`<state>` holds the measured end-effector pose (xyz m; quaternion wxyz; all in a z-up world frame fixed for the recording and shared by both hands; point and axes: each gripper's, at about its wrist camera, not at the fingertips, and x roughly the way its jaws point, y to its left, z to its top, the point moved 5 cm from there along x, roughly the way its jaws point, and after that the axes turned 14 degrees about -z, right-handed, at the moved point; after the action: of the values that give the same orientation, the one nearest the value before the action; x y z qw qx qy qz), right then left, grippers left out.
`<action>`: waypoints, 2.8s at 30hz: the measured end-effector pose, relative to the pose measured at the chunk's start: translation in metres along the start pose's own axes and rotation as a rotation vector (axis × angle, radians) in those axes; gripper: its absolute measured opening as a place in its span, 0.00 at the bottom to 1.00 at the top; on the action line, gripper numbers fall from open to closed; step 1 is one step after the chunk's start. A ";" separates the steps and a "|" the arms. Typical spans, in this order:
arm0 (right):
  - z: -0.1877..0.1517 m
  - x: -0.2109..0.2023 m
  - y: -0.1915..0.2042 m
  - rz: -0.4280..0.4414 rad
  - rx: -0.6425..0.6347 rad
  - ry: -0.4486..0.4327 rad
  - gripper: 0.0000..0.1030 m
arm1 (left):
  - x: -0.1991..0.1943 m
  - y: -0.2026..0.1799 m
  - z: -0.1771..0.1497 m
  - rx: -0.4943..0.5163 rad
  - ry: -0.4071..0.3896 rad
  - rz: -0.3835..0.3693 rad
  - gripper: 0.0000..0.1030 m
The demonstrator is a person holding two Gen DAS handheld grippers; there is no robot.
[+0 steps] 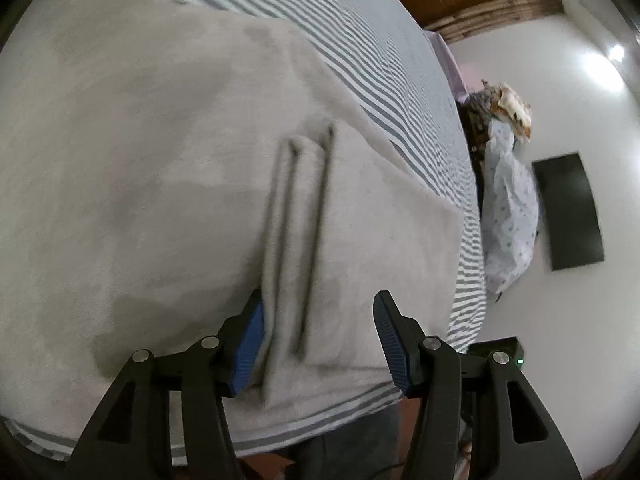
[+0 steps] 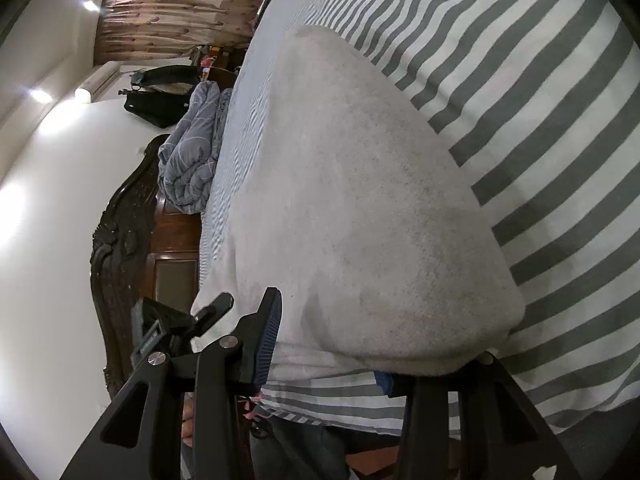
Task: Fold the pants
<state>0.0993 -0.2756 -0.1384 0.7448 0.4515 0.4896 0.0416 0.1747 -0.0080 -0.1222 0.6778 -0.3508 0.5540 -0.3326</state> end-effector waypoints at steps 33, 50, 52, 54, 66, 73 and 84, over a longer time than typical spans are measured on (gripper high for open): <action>-0.016 0.037 0.052 -0.139 -0.158 0.049 0.21 | -0.053 0.014 0.023 0.075 -0.106 0.152 0.16; 0.000 -0.010 -0.013 -0.169 0.006 -0.010 0.19 | -0.030 0.018 0.011 0.138 -0.070 0.181 0.21; -0.002 -0.012 -0.013 -0.175 0.003 -0.006 0.19 | -0.029 0.016 0.011 0.148 -0.061 0.195 0.21; -0.004 -0.014 -0.017 -0.181 0.013 -0.005 0.19 | -0.029 0.014 0.011 0.151 -0.053 0.211 0.23; -0.016 -0.050 -0.016 -0.287 -0.078 -0.017 0.37 | -0.069 -0.007 0.005 0.311 -0.168 0.356 0.35; -0.002 -0.075 0.025 -0.394 -0.299 -0.147 0.37 | -0.052 -0.034 -0.005 0.435 -0.191 0.299 0.35; 0.079 -0.014 0.083 -0.484 -0.466 -0.200 0.37 | -0.003 -0.024 -0.023 0.456 -0.069 0.290 0.35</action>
<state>0.1842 -0.2838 -0.0601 0.8604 0.1419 0.4843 -0.0701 0.1499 -0.0211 -0.1034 0.7983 -0.1171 0.4860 -0.3359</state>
